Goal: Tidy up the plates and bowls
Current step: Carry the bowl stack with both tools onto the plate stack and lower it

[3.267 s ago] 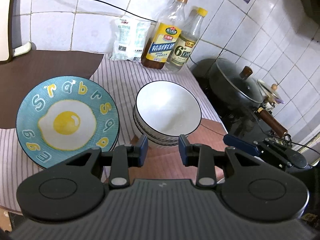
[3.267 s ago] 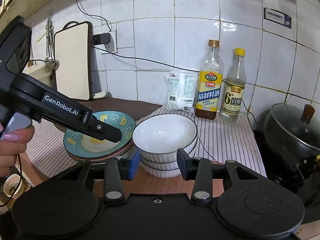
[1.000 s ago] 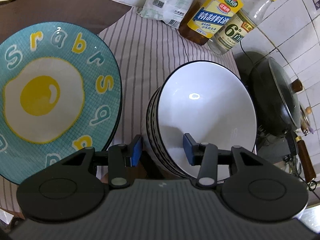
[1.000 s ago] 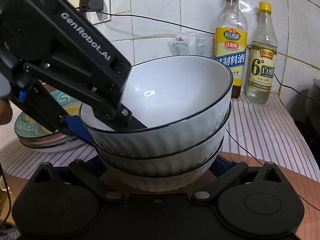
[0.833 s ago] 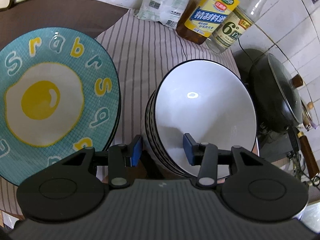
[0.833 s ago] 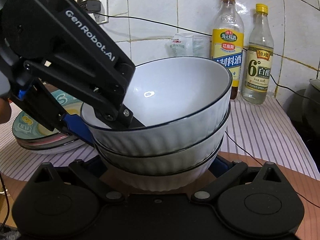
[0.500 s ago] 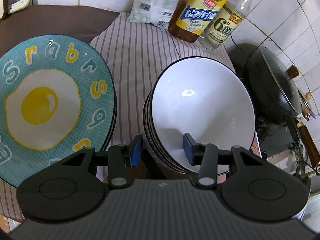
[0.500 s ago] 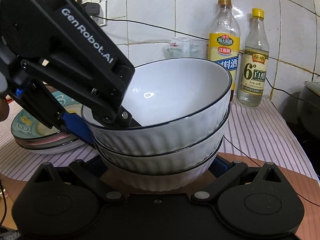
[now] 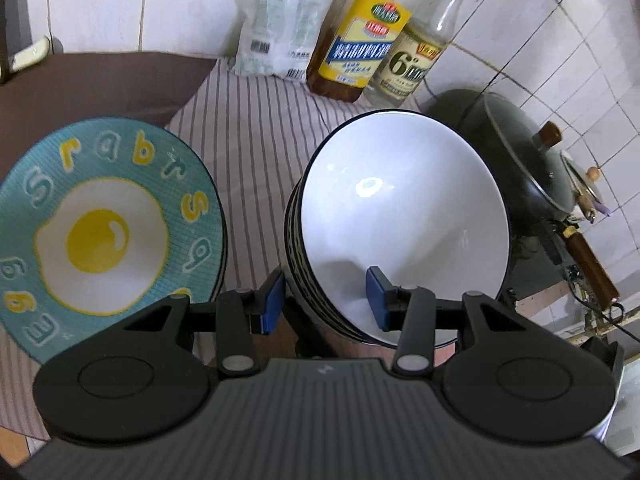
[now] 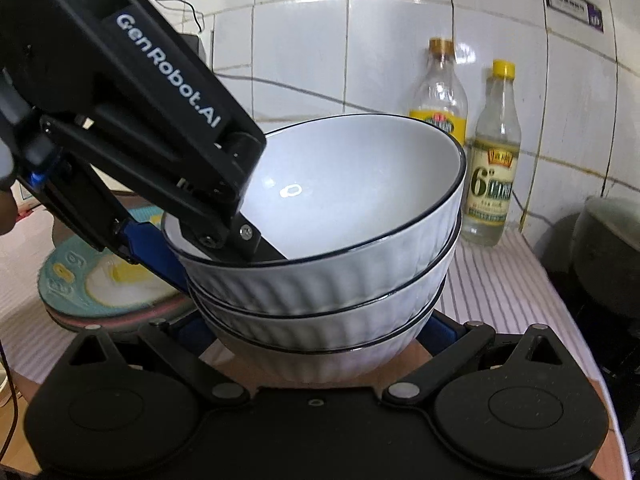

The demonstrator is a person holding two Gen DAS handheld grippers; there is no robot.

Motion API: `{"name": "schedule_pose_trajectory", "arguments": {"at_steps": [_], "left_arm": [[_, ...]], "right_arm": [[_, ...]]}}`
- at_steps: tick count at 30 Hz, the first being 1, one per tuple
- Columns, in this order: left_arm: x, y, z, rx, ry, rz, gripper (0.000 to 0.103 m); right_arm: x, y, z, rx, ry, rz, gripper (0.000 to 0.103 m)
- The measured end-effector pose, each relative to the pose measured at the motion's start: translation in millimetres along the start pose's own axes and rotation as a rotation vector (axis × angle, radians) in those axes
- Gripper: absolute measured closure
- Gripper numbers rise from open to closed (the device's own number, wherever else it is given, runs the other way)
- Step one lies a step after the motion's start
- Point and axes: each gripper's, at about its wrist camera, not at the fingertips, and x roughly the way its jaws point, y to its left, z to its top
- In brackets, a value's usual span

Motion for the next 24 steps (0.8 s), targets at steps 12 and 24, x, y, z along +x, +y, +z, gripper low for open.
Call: {"name": "schedule_pose_trajectory", "arguments": {"at_steps": [12,24], "left_arm": [[-94.1,29.5,4.5,0.003,-0.087,0.035,0.061],[-139.1,87.8,8.8,-0.054,-0.124,0.132,0.061]], "right_arm": [[-24.9,66.0,49.4,-0.059,-0.082,0.054,0.001],[2.6,125.3,70.8,-0.049,-0.080,0.146,0.001]]}}
